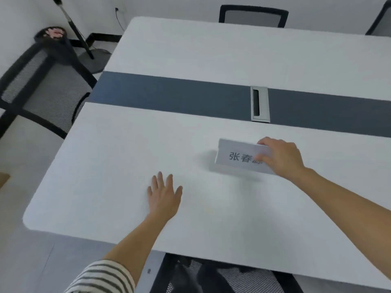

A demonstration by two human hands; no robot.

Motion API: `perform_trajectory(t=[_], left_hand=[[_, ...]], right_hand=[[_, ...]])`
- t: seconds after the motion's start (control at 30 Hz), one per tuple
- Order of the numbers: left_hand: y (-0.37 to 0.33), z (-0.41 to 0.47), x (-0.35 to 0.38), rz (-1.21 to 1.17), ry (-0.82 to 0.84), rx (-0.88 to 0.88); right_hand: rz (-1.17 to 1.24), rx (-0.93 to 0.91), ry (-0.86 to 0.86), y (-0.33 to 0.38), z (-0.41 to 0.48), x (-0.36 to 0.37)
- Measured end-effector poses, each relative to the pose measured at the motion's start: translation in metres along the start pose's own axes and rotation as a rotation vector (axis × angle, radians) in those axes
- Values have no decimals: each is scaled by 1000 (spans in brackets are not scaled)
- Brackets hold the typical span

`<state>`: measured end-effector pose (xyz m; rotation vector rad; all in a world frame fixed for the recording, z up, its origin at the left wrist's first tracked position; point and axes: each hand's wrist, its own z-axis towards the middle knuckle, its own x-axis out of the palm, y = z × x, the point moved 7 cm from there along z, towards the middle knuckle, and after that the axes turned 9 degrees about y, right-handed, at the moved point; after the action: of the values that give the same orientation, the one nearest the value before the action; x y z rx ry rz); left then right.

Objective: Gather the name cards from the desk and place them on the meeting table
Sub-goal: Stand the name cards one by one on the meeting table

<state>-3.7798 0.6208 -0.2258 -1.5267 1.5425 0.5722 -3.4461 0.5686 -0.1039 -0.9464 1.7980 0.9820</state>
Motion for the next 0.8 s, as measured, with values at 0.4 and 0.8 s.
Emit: perform_trajectory(t=[0.4, 0.8], left_hand=[[7, 23, 60, 174, -104, -40], [7, 24, 60, 183, -106, -61]], right_hand=[[-97, -69, -77, -21, 109, 45], [-259, -117, -68, -7, 124, 51]])
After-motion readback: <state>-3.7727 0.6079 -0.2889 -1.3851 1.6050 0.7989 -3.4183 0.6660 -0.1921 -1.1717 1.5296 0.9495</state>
